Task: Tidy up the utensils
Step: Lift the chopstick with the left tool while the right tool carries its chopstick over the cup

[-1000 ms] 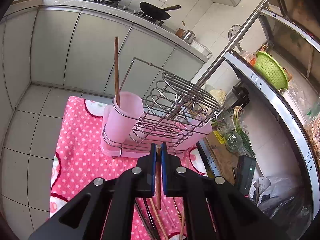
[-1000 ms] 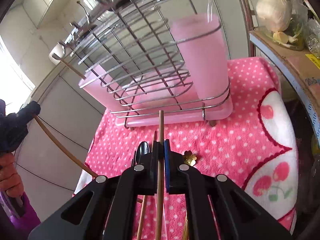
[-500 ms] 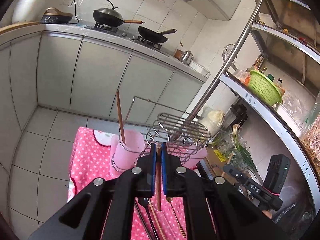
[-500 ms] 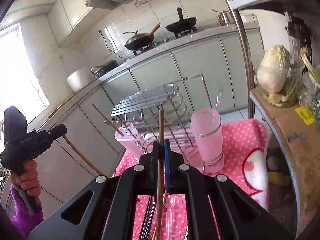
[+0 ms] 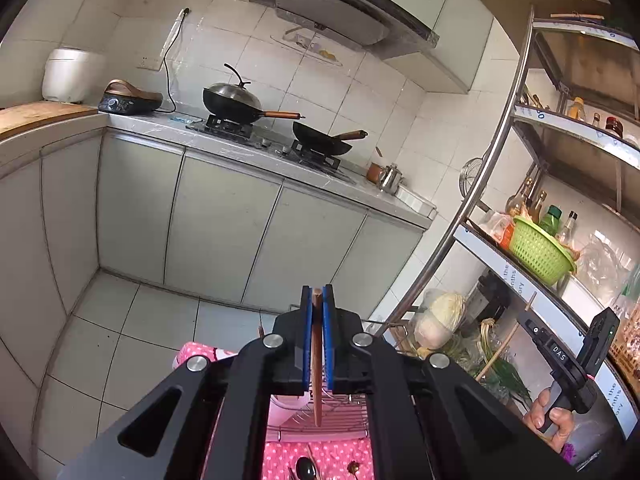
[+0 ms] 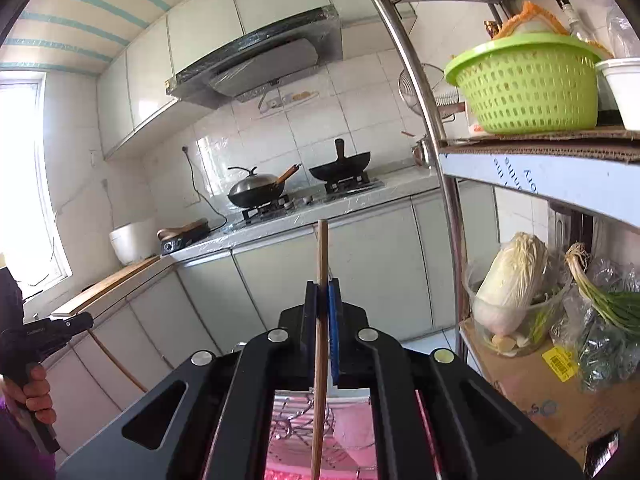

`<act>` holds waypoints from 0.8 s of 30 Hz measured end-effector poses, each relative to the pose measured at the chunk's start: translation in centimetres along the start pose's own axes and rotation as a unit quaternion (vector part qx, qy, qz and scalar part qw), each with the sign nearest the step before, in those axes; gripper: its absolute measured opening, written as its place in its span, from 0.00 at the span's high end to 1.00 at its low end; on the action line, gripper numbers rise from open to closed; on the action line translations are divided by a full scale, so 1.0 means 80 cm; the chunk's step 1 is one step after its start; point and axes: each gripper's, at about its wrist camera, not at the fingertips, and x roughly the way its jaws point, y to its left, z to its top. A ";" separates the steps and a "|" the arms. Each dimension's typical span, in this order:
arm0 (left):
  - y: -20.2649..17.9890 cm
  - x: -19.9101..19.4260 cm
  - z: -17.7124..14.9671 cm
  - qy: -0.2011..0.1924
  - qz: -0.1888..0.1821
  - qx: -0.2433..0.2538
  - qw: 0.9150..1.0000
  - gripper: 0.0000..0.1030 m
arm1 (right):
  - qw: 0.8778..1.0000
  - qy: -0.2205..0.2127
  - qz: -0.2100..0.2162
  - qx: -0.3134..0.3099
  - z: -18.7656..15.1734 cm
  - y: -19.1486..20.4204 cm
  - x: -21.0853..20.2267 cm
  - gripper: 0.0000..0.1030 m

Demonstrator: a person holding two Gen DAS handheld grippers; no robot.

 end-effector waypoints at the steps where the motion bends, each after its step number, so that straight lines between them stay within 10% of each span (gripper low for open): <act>1: 0.002 0.001 0.004 -0.003 0.001 -0.001 1.000 0.96 | 1.000 -0.008 -0.003 0.000 0.006 -0.003 0.003 0.94; 24: 0.036 0.090 -0.029 0.051 0.052 0.009 0.997 0.96 | 0.998 0.035 -0.054 -0.014 -0.062 -0.037 0.082 0.94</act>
